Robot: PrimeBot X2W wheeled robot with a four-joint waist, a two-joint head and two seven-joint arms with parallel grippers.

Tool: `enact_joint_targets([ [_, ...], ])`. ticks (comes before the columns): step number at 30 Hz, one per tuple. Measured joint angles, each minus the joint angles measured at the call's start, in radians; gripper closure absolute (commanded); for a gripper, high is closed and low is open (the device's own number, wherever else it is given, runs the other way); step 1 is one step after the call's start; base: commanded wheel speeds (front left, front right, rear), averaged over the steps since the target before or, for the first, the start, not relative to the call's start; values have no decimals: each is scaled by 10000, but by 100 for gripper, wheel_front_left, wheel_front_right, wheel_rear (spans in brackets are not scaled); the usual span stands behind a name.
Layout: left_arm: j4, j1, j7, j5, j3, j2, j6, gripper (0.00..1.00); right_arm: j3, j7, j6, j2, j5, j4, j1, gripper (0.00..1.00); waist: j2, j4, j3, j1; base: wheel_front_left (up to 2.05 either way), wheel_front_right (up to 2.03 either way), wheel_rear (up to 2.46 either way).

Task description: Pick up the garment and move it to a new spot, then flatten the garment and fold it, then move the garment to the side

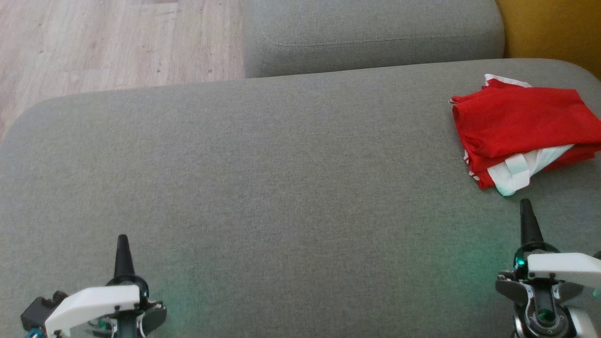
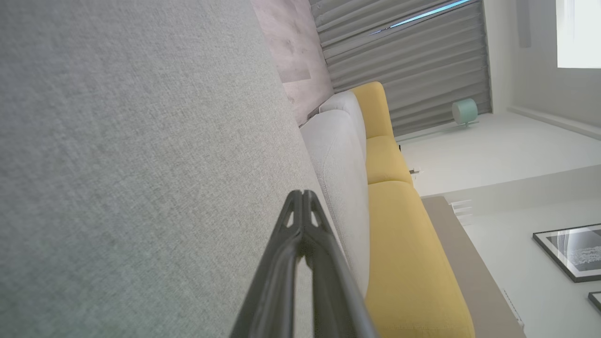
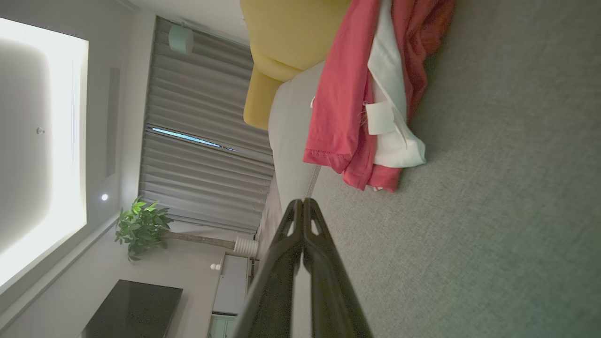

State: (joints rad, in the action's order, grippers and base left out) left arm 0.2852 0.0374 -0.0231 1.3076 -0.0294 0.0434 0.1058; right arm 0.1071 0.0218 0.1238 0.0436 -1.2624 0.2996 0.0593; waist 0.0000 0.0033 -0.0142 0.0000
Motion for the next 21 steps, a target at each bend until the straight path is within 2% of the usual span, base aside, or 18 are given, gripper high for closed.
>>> enact_joint_targets([
  [21, -33, 195, -573, 2080, -341, -2, 100, 100, 199, 593, 0, 0, -2359, -81, 1, 100, 0, -25, 80, 0, 0, 0, 0],
])
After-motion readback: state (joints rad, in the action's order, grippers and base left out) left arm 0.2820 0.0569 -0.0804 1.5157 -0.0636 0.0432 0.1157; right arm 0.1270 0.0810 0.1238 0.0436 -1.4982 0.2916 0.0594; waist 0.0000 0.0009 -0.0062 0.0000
